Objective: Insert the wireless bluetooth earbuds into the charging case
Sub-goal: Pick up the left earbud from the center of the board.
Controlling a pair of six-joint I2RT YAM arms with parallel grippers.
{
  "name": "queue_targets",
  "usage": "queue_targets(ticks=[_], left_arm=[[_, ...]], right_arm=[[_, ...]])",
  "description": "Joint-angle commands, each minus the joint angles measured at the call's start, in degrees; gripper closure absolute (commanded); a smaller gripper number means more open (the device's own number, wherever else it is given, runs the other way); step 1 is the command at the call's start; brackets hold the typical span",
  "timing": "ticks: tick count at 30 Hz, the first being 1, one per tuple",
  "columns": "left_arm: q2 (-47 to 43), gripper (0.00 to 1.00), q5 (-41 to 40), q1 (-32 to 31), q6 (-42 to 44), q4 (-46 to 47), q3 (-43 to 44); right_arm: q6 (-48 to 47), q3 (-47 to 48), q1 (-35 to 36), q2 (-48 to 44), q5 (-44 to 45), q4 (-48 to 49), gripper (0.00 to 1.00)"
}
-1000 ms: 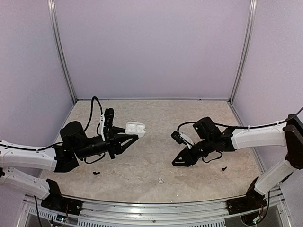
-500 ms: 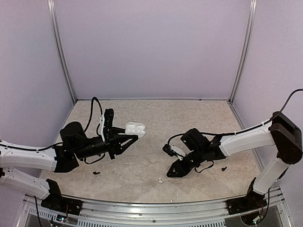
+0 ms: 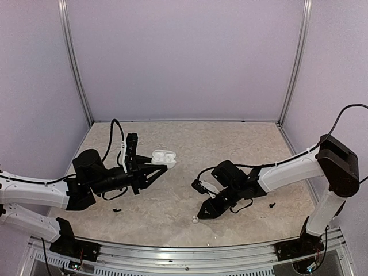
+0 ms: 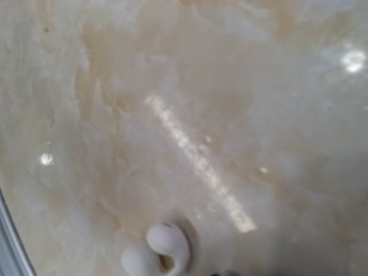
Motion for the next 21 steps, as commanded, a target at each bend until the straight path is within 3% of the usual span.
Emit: queue_targets(ticks=[1, 15, 21], left_arm=[[-0.9, 0.85, 0.2, 0.3, -0.4, 2.5, -0.4], [-0.6, 0.85, 0.8, 0.4, -0.4, 2.8, -0.4], [-0.7, 0.85, 0.8, 0.4, -0.3, 2.8, -0.4]], right_arm=[[1.3, 2.1, 1.8, 2.0, 0.2, 0.8, 0.79], [1.4, 4.9, 3.7, 5.0, 0.4, 0.0, 0.79], [1.3, 5.3, 4.0, 5.3, -0.2, -0.4, 0.85]])
